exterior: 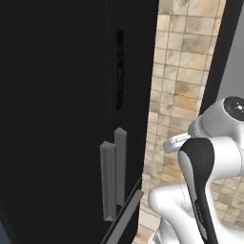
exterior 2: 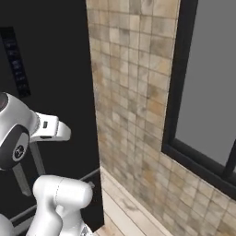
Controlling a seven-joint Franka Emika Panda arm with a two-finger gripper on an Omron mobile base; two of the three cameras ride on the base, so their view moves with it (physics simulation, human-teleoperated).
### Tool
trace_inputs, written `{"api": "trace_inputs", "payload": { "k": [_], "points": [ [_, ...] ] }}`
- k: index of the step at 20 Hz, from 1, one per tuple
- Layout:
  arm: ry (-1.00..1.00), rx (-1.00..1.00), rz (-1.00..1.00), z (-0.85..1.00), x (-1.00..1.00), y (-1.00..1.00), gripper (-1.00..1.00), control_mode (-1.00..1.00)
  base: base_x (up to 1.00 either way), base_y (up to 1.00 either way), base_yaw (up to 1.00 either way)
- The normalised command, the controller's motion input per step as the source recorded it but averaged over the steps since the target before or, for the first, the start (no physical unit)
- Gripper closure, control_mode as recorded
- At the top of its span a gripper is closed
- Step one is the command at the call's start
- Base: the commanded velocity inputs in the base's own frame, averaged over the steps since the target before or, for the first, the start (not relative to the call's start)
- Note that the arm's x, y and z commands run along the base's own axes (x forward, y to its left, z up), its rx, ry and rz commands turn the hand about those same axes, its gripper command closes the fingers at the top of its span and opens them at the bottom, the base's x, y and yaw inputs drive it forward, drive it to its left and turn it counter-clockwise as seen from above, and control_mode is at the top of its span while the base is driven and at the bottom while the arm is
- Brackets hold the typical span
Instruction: Navigate to the fridge.
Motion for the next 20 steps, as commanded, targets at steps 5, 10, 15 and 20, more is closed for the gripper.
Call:
{"api": "trace_inputs", "payload": {
  "k": [5, 10, 15, 20],
  "points": [
    [0.00, 0.00, 0.00, 0.00, 0.00, 0.00, -1.00, 1.00, 0.46, -0.01, 0.69],
    [0.00, 0.00, 0.00, 0.00, 0.00, 0.00, -1.00, 1.00, 0.04, -0.25, 0.91],
    [0.00, 0.00, 0.00, 0.00, 0.00, 0.00, -1.00, 1.00, 0.61, -0.11, 0.74],
    [0.00, 0.00, 0.00, 0.00, 0.00, 0.00, -1.00, 1.00, 1.00, -0.35, 0.56]
  ]
}}
